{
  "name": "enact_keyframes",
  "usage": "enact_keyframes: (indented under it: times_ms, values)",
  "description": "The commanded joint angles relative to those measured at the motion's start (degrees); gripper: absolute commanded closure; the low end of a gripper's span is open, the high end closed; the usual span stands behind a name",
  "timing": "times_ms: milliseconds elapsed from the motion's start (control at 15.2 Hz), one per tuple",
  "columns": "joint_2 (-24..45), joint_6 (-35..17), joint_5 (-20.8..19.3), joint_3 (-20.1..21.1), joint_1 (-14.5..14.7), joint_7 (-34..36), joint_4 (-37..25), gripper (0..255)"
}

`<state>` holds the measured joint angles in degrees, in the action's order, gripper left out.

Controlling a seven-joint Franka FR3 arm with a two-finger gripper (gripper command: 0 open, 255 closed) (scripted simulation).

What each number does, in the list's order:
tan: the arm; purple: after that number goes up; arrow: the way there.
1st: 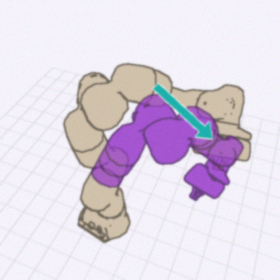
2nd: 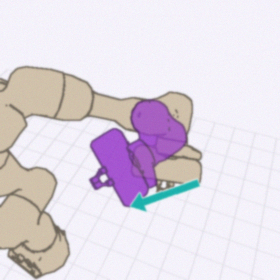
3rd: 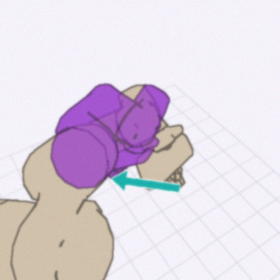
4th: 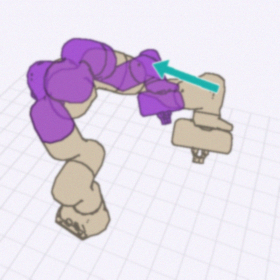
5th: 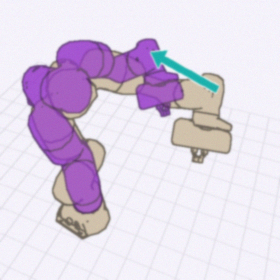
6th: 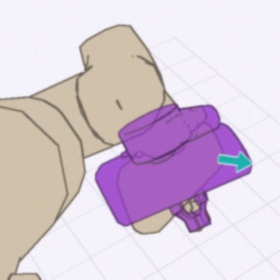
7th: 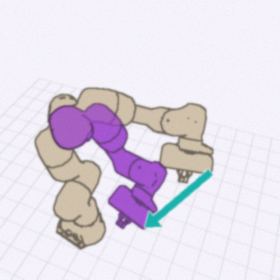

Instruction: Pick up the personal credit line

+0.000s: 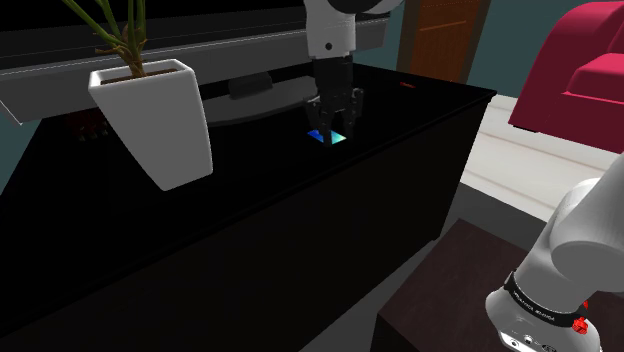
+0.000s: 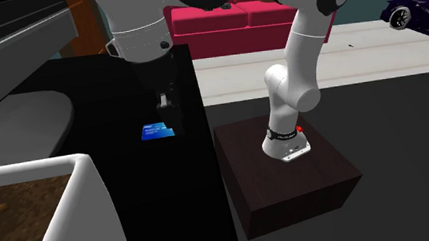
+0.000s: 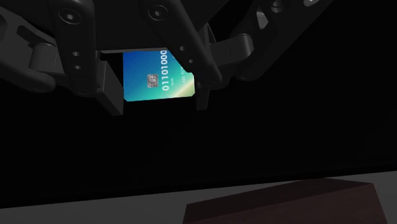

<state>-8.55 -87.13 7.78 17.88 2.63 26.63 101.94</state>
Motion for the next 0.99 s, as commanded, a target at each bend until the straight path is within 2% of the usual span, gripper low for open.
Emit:
enact_keyframes:
  times_ms: [0, 792, 924]
  values:
    - [0.4, 1.4, -0.1, 0.0, 0.0, 0.2, -1.7, 255]
    - [3.6, 11.2, -0.8, 0.2, 0.0, 1.8, -14.7, 255]
    - [3.6, 11.3, -0.8, 0.2, 0.0, 1.8, -14.8, 255]
